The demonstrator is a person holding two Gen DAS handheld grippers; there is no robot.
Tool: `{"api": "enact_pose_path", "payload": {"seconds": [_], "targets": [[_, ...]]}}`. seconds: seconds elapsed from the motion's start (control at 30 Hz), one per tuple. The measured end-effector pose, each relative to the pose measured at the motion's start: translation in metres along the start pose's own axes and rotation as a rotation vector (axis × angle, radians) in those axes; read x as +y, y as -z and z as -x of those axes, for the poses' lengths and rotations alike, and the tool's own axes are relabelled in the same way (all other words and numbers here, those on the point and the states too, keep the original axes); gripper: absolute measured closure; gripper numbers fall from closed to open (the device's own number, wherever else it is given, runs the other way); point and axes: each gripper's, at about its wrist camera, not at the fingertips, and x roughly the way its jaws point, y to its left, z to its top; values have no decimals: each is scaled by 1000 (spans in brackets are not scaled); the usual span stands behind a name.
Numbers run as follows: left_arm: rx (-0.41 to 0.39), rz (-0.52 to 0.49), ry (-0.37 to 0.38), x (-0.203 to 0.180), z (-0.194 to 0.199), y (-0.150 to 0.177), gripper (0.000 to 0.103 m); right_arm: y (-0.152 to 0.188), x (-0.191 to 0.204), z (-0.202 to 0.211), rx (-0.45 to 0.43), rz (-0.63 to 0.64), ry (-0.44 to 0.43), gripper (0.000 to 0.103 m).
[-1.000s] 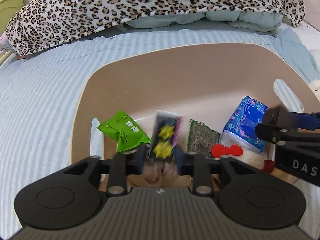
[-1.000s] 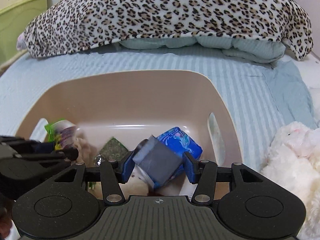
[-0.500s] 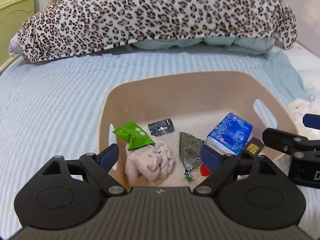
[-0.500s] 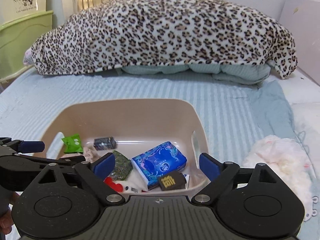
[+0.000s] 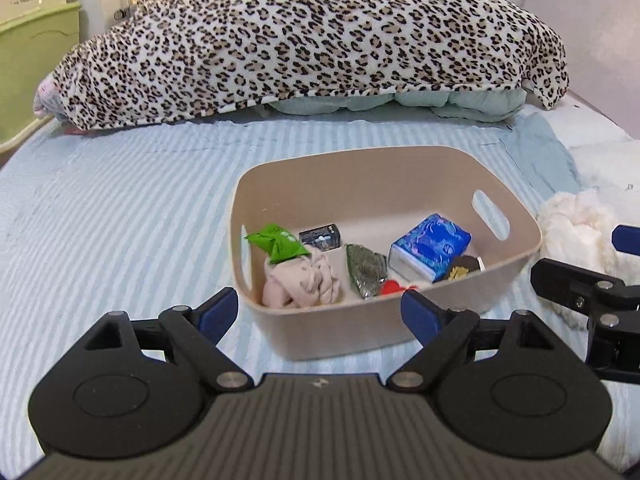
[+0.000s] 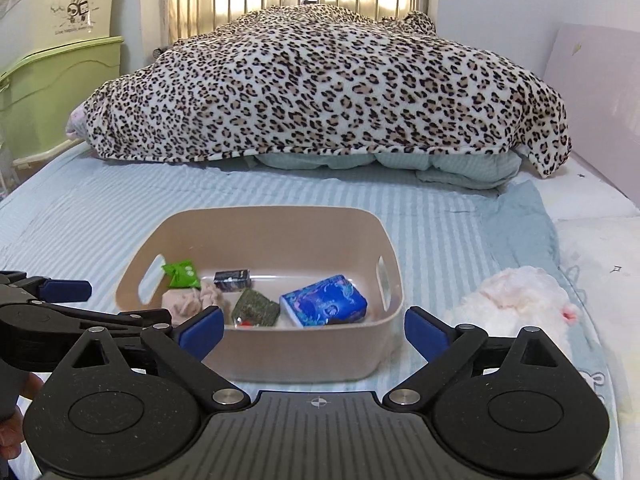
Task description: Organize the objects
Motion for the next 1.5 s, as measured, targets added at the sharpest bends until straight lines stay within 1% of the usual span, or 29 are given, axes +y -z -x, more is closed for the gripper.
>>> {"api": "enact_pose_path", "payload": {"seconds": [0.17,0.37,0.77,0.87,0.93,1.03,1.2,1.33,1.5], "targets": [[-23,6,9,4,26,15,14,18,8,19,2,10,-3,2],[-66,-7,1,5,54,30,14,38,10,34,37,-12,-32,2],[-109,-19,23,1,99,61,14,66,21,79,3,0,-43,2],[-130,-30,19,0,112,68,14,70,22,92,-26,-9,-51,2],[-133,-24,30,1,119,71,14,73,23,99,-44,-17,-49,2],[-128,-11,44,2,127,77,14,76,23,108,-50,-33,-57,2],[-126,-4,37,3,138,90,14,89,22,124,-58,-63,-61,2],[-130,5,46,5,149,98,14,98,24,135,-50,-48,-61,2],[-154,5,35,6,162,106,14,104,28,149,-61,-38,-57,2]]}}
